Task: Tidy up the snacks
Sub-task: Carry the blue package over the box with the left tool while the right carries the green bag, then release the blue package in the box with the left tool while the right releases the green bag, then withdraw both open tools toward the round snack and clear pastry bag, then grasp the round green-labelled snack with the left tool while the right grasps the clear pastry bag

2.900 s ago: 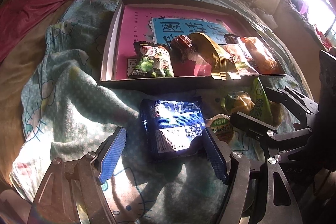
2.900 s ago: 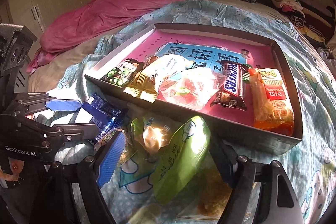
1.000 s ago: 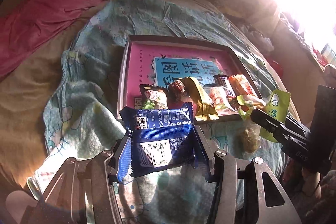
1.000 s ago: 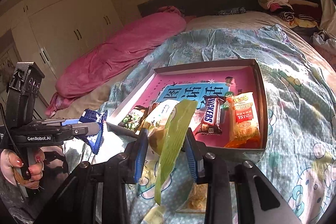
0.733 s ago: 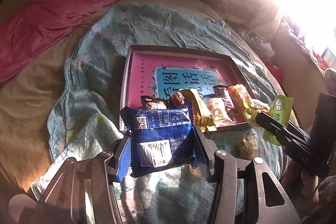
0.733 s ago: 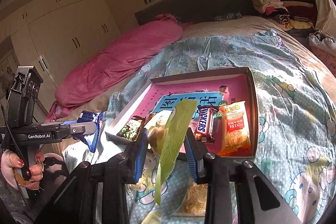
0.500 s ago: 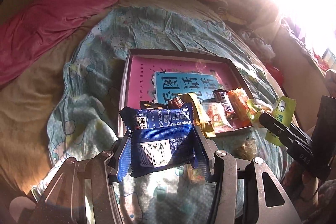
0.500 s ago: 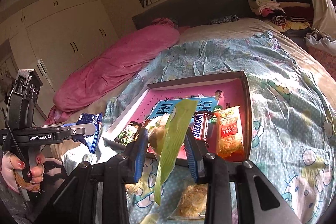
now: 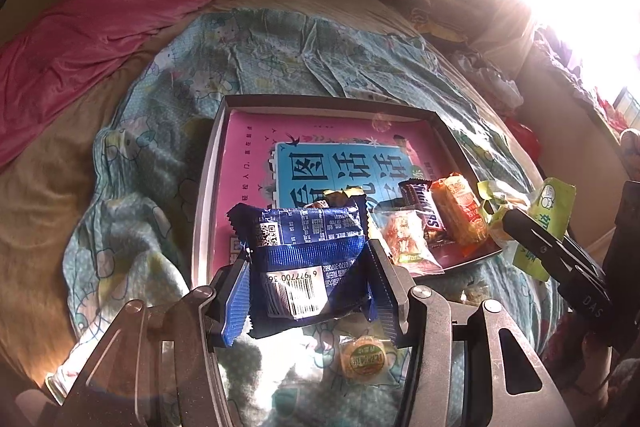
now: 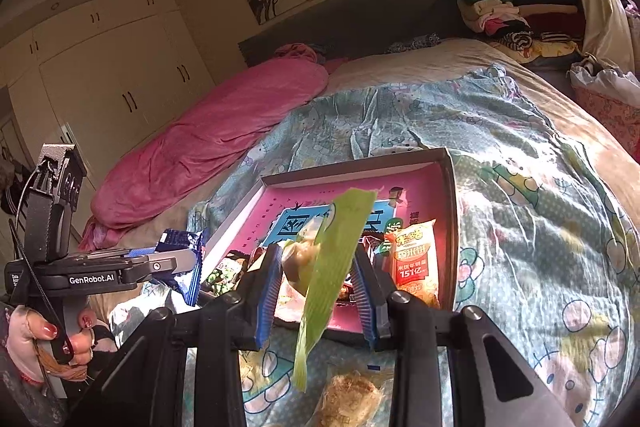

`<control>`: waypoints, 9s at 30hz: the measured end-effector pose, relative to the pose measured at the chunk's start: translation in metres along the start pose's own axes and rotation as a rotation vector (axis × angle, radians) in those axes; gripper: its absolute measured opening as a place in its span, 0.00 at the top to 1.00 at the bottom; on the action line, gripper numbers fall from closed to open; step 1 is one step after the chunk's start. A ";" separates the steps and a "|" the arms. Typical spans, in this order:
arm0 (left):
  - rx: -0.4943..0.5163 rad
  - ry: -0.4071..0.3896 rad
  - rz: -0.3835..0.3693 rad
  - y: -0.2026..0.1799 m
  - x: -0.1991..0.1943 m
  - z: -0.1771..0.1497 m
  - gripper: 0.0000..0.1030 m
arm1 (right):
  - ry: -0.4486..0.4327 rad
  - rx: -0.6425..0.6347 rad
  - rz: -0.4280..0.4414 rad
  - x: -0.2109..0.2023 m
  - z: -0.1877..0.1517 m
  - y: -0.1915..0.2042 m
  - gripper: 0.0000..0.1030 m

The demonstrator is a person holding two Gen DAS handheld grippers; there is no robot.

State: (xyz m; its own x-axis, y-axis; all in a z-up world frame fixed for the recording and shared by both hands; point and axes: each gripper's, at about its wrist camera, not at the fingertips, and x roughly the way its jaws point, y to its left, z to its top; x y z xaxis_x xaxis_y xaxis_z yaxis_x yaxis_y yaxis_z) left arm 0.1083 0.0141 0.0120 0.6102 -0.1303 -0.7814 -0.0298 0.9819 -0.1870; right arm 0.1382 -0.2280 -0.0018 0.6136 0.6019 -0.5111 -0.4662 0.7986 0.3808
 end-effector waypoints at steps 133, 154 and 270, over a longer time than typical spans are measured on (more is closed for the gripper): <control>0.014 0.036 -0.028 -0.015 0.037 0.004 0.36 | 0.082 -0.099 -0.254 0.023 -0.003 -0.021 0.47; 0.018 -0.015 -0.046 -0.016 0.019 0.005 0.26 | -0.018 -0.130 -0.215 0.005 0.005 -0.008 0.35; 0.107 0.184 -0.035 -0.033 0.051 -0.084 0.52 | 0.295 -0.101 -0.160 0.026 -0.059 0.014 0.58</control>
State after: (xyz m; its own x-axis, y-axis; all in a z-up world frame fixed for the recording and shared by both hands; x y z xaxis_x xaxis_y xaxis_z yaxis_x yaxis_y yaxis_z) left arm 0.0736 -0.0359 -0.0714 0.4545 -0.1782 -0.8727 0.0791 0.9840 -0.1598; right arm 0.1099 -0.2014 -0.0546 0.4806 0.4298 -0.7644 -0.4482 0.8696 0.2072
